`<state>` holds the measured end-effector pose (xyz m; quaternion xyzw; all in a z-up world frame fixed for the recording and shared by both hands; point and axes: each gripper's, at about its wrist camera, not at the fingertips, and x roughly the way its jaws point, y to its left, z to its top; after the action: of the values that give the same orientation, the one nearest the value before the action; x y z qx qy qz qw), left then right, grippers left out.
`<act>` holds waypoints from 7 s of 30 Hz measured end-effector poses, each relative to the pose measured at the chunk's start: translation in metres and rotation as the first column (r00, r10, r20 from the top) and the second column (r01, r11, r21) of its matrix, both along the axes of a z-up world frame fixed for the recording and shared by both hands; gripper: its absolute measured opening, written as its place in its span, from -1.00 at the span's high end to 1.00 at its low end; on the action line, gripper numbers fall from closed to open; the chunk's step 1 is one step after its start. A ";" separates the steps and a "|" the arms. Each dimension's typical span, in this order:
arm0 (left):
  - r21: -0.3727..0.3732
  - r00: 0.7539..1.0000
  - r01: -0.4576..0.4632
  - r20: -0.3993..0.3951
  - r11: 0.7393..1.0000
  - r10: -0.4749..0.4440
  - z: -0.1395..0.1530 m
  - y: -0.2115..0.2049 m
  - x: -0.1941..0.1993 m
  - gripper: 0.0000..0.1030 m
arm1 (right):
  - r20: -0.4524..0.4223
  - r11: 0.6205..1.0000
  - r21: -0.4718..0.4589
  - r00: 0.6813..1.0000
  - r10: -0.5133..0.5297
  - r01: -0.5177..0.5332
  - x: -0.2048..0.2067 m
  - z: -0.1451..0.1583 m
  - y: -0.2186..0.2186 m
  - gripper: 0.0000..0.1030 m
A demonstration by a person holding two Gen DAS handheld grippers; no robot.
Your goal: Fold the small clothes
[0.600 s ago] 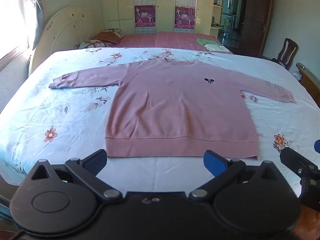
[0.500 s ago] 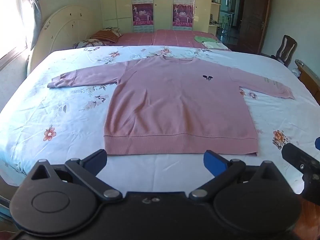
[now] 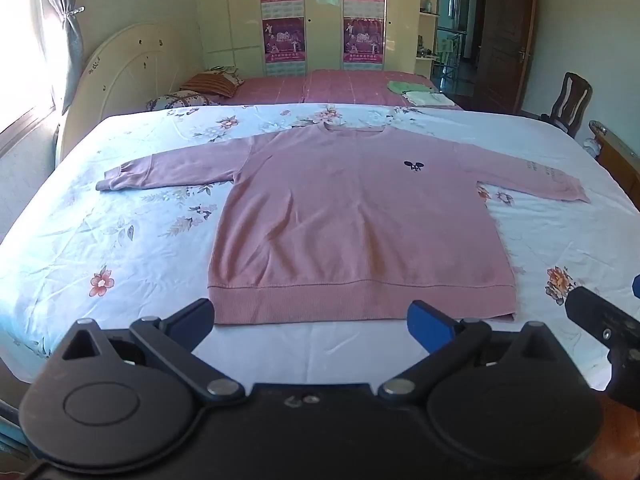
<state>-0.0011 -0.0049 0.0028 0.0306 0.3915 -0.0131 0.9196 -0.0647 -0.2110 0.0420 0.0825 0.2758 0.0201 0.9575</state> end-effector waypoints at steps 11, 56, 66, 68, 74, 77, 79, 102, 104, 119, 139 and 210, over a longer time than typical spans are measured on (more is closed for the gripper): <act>0.023 1.000 0.017 0.014 1.000 -0.017 0.000 -0.012 0.001 -1.00 | -0.013 1.000 -0.008 1.000 -0.009 0.009 0.005 0.002 -0.001 -1.00; 0.023 1.000 -0.007 0.006 1.000 0.007 -0.008 -0.004 0.008 -1.00 | -0.005 1.000 -0.026 1.000 0.007 -0.007 0.014 -0.002 0.001 -1.00; 0.024 1.000 -0.010 0.003 1.000 0.010 -0.009 -0.003 0.012 -1.00 | -0.007 1.000 -0.026 1.000 0.009 -0.009 0.017 -0.002 0.004 -1.00; 0.026 1.000 -0.010 0.002 1.000 0.010 -0.009 -0.002 0.013 -1.00 | -0.009 1.000 -0.026 1.000 0.010 -0.010 0.018 -0.002 0.004 -1.00; 0.027 1.000 -0.012 -0.015 1.000 0.012 -0.015 0.001 0.027 -0.99 | -0.015 1.000 -0.021 1.000 0.004 -0.004 0.027 -0.002 0.003 -1.00; 0.025 1.000 -0.019 -0.024 1.000 0.019 -0.018 0.004 0.035 -1.00 | -0.020 1.000 -0.025 1.000 -0.002 0.001 0.032 -0.004 0.003 -1.00; 0.025 0.999 -0.020 -0.031 0.999 0.021 -0.019 0.005 0.043 -1.00 | -0.020 1.000 -0.029 1.000 -0.007 0.007 0.037 -0.005 0.003 -1.00; 0.001 0.998 0.038 -0.048 0.999 -0.038 -0.046 0.039 0.180 -1.00 | -0.047 0.987 -0.042 0.987 -0.156 0.155 0.154 -0.028 0.003 -1.00; -0.007 0.998 0.038 -0.054 0.999 -0.039 -0.047 0.045 0.194 -1.00 | -0.052 0.984 -0.031 0.983 -0.175 0.174 0.165 -0.028 0.004 -1.00; -0.028 0.996 0.054 -0.068 0.998 -0.056 -0.058 0.051 0.271 -1.00 | -0.082 0.968 -0.062 0.965 -0.247 0.243 0.238 -0.039 -0.009 -1.00; -0.034 0.993 -0.006 -0.116 0.999 0.002 -0.100 -0.045 0.360 -0.99 | -0.152 0.939 -0.015 0.927 -0.342 0.343 0.335 -0.106 -0.187 -0.99; -0.161 0.989 -0.040 -0.148 0.986 0.016 -0.135 -0.002 0.418 -0.33 | -0.111 0.995 0.049 0.990 0.089 -0.084 0.495 -0.163 -0.062 0.96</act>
<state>0.4171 -0.0068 -0.1318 -0.0515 0.4559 -0.0342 0.8879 0.4299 -0.2732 -0.1208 0.0927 0.3322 0.0630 0.9365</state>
